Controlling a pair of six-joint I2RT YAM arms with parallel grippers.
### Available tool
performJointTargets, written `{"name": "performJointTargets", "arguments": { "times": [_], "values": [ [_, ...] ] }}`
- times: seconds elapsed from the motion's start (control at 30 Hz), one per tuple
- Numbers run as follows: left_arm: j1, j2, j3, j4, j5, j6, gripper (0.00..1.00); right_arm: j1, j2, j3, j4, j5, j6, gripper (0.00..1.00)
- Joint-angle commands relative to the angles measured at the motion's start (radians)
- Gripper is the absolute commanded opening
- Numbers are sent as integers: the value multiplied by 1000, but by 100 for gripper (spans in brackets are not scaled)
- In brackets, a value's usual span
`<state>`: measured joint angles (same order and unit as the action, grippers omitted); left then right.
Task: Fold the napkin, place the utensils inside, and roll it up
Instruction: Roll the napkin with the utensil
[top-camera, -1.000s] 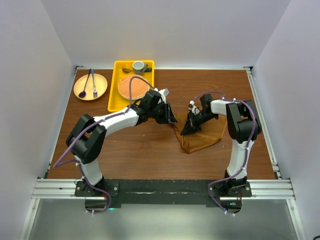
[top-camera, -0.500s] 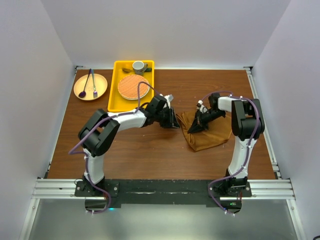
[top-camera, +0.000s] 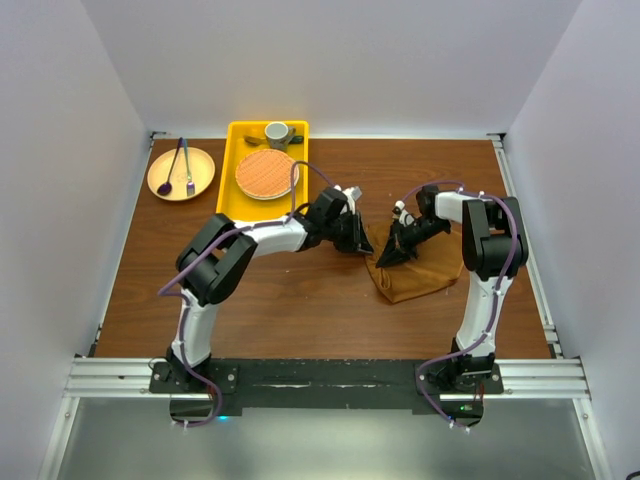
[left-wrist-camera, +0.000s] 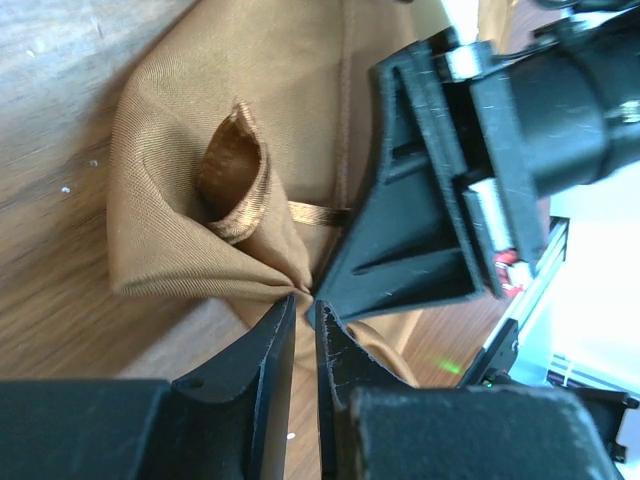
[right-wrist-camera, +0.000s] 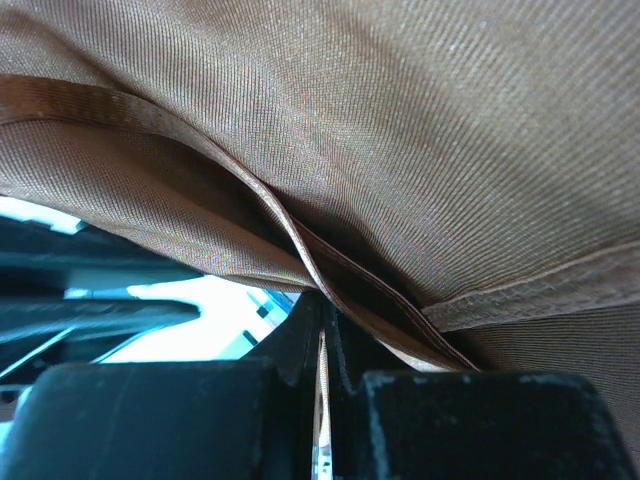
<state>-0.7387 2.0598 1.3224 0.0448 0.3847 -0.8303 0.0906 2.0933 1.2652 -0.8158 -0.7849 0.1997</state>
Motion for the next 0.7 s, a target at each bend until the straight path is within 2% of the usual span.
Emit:
{"name": "performJointTargets", "arguments": {
  "times": [0.0, 0.4, 0.5, 0.67],
  "values": [
    [-13, 42, 64, 41, 20, -10, 18, -2, 77, -18, 60, 250, -56, 0],
    [-34, 137, 123, 56, 14, -44, 15, 11, 83, -18, 60, 257, -62, 0],
    [-33, 158, 112, 18, -10, -59, 12, 11, 74, -18, 60, 262, -57, 0],
    [-28, 201, 97, -84, -50, -90, 0, 11, 40, -12, 38, 292, -59, 2]
  ]
}}
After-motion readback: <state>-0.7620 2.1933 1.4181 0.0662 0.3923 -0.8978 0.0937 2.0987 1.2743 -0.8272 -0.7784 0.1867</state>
